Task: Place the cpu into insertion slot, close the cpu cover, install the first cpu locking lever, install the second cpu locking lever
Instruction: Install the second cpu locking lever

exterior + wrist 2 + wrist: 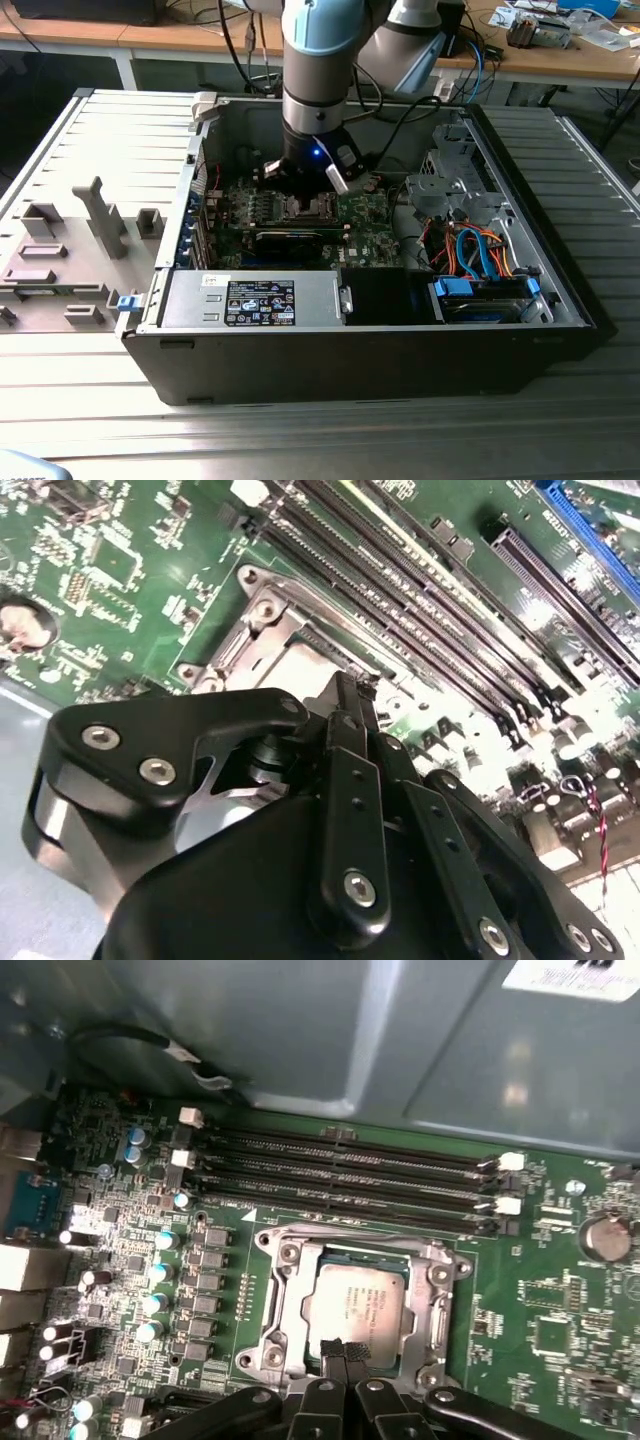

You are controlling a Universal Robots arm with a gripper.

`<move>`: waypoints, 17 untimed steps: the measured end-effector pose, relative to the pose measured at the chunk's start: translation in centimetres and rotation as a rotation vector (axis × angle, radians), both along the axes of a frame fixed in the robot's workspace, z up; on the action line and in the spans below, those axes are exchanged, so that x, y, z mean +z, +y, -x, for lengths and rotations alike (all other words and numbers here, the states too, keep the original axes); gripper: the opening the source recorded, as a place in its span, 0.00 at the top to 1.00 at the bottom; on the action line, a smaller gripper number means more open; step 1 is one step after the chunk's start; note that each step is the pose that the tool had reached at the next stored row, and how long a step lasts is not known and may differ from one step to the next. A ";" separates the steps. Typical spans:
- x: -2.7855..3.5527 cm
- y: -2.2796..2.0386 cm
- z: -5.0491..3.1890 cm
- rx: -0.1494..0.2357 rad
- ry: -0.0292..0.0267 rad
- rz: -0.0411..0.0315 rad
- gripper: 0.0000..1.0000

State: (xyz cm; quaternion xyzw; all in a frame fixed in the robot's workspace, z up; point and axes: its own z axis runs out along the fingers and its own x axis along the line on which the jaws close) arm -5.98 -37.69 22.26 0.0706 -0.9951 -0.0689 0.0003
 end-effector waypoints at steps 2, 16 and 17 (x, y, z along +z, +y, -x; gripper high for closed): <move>0.60 0.20 -0.07 0.000 0.0003 0.0023 0.89; 3.09 0.83 0.08 -0.004 0.0003 0.0176 0.89; 3.09 0.87 0.07 -0.014 0.0003 0.0176 0.89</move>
